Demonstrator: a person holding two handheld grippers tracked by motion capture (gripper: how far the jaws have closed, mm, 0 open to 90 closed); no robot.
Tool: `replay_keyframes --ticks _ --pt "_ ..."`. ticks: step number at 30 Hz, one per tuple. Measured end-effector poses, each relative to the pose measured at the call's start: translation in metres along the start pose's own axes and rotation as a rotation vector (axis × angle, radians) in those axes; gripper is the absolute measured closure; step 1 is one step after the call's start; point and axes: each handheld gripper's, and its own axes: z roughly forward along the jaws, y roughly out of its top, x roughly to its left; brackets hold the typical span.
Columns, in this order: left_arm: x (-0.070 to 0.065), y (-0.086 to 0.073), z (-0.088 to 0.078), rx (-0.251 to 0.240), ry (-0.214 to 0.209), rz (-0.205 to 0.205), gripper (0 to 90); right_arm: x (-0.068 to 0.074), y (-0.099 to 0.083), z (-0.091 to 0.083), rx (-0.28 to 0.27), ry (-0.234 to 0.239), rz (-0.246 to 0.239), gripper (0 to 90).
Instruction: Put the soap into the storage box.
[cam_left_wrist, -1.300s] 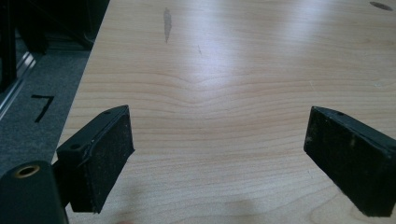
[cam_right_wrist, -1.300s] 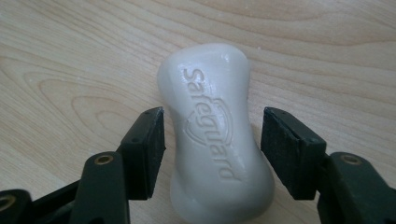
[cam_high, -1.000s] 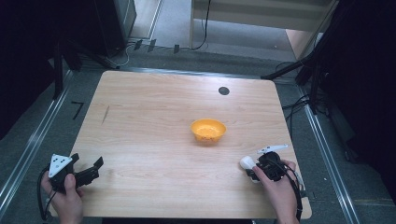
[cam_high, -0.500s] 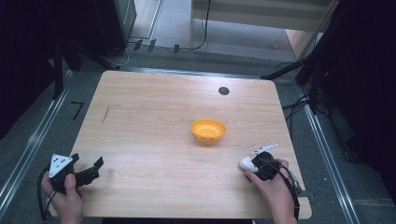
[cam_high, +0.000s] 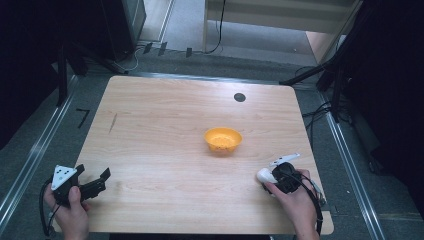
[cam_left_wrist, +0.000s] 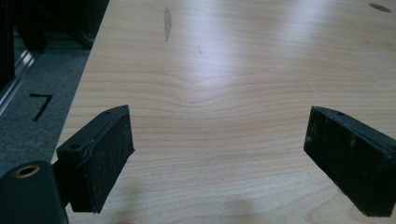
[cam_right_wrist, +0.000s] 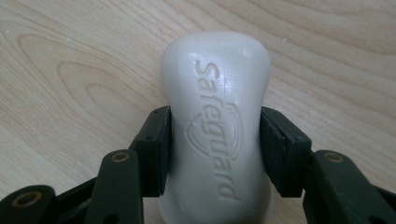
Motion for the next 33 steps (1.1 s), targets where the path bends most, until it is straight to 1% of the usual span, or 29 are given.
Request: replay_keyframes --ticks 4,7,12,16,20,23,27,31,33 --pt "-0.001 0.000 0.000 0.001 0.005 0.004 8.6 -0.001 0.003 -0.006 -0.024 0.011 -0.026 50.1" --pt "-0.001 0.000 0.000 -0.001 0.005 0.003 8.6 -0.003 0.008 -0.011 -0.028 0.009 -0.046 50.2" --pt "-0.001 0.000 0.000 -0.001 0.004 0.003 8.6 -0.006 0.014 -0.018 -0.044 0.024 -0.068 50.2" --pt "0.000 0.000 0.000 -0.001 0.000 0.003 8.6 -0.005 0.022 -0.019 -0.033 0.035 -0.114 50.2" --pt "0.000 0.000 0.000 -0.003 -0.001 0.002 8.6 -0.003 0.032 -0.017 -0.003 0.027 -0.169 50.2" --pt "0.000 0.000 0.000 -0.005 -0.002 0.000 8.6 -0.004 0.040 -0.018 -0.009 0.042 -0.190 50.2" --pt "0.000 0.000 0.000 -0.003 -0.002 0.001 8.6 -0.004 0.052 -0.021 -0.023 0.053 -0.232 50.2" --pt "0.000 0.000 0.000 -0.004 -0.003 0.000 8.6 -0.005 0.063 -0.024 -0.039 0.064 -0.260 50.2" --pt "0.000 0.000 0.000 -0.004 -0.004 0.000 8.6 -0.005 0.067 -0.024 -0.042 0.073 -0.266 50.2"
